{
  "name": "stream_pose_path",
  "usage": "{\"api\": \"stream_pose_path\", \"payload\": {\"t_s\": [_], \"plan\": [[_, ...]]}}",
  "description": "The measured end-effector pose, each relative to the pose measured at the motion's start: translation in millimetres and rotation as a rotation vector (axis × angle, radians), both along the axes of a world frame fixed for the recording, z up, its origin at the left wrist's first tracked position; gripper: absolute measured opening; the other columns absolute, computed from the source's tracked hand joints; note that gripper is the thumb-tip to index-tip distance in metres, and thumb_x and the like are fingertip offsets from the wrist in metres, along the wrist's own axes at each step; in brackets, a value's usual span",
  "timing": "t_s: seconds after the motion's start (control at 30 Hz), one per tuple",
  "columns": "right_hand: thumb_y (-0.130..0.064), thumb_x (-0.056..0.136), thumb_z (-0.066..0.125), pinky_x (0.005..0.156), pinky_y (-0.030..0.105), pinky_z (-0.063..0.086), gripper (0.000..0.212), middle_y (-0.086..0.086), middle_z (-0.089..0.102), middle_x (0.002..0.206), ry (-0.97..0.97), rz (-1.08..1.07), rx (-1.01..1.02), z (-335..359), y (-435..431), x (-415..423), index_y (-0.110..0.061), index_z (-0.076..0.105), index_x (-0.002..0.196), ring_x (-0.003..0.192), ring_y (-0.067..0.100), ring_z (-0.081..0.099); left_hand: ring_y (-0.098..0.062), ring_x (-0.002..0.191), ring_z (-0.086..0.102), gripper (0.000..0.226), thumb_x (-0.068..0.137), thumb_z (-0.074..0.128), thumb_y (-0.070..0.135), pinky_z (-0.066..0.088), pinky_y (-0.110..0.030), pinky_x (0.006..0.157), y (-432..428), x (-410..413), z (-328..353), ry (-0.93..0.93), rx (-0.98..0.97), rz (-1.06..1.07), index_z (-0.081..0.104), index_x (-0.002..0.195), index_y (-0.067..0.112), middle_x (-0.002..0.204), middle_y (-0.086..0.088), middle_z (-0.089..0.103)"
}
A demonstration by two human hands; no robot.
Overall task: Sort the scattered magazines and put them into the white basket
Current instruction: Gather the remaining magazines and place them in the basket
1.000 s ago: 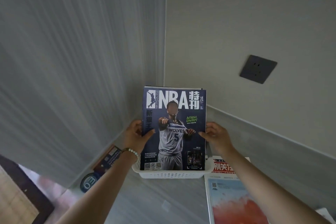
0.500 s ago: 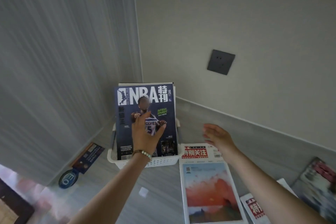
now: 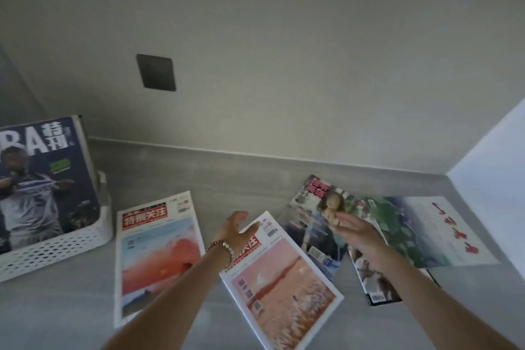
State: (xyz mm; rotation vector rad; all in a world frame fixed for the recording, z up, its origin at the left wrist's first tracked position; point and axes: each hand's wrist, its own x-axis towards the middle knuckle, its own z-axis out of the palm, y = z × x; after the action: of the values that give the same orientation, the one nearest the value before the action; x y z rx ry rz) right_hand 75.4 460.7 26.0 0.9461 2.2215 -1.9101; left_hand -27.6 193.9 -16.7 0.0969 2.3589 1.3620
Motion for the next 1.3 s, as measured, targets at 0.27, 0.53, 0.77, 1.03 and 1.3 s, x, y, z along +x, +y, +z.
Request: {"api": "stream_pose_path", "payload": {"t_s": [0.27,0.53,0.77,1.03,1.3], "plan": [[-0.003,0.075,0.074,0.088,0.029,0.038,0.054,0.017,0.055,0.127,-0.091,-0.287,0.236,-33.4,110.6,111.1,0.001,0.053,0.125,0.119,0.029,0.052,-0.023,0.115,0.055,0.045,0.087,0.06,0.028,0.044,-0.025,0.093,155.7,63.8,-9.3,-0.186,0.057,-0.28,0.052,0.125,0.005,0.126,-0.008,0.057],[-0.016,0.079,0.072,0.077,0.03,0.039,0.021,0.014,0.06,0.095,-0.078,-0.61,-0.043,-60.9,154.9,137.8,-0.004,0.061,0.091,0.097,0.024,0.054,-0.009,0.101,0.052,0.036,0.093,0.043,0.039,0.037,-0.022,0.085,233.3,101.8,-18.8,-0.178,-0.017,-0.434,0.055,0.115,0.013,0.106,0.004,0.054],[-0.021,0.086,0.064,0.095,0.033,0.035,0.019,0.011,0.06,0.101,-0.208,-0.801,-0.336,-57.4,183.7,102.8,-0.009,0.062,0.071,0.1,0.018,0.06,-0.017,0.096,0.052,0.029,0.096,0.034,0.039,0.038,-0.021,0.076,250.5,99.1,-22.1,-0.085,-0.105,-0.419,0.056,0.106,0.023,0.112,-0.006,0.061],[-0.007,0.084,0.062,0.068,0.024,0.044,0.012,0.012,0.057,0.098,-0.258,-0.801,-0.309,-62.0,192.4,64.6,-0.001,0.064,0.094,0.082,0.019,0.052,-0.015,0.06,0.044,0.042,0.098,0.028,0.036,0.036,-0.026,0.067,256.4,81.0,-26.3,0.005,-0.226,-0.47,0.048,0.068,0.014,0.066,-0.006,0.05],[-0.014,0.081,0.068,0.065,0.027,0.044,0.038,0.011,0.063,0.12,-0.244,-0.867,-0.334,-58.0,181.9,49.6,-0.002,0.06,0.116,0.11,0.021,0.059,-0.017,0.072,0.059,0.04,0.096,0.033,0.038,0.048,-0.025,0.06,240.1,62.4,-18.6,-0.127,-0.098,-0.438,0.058,0.107,0.009,0.098,-0.006,0.064]]}}
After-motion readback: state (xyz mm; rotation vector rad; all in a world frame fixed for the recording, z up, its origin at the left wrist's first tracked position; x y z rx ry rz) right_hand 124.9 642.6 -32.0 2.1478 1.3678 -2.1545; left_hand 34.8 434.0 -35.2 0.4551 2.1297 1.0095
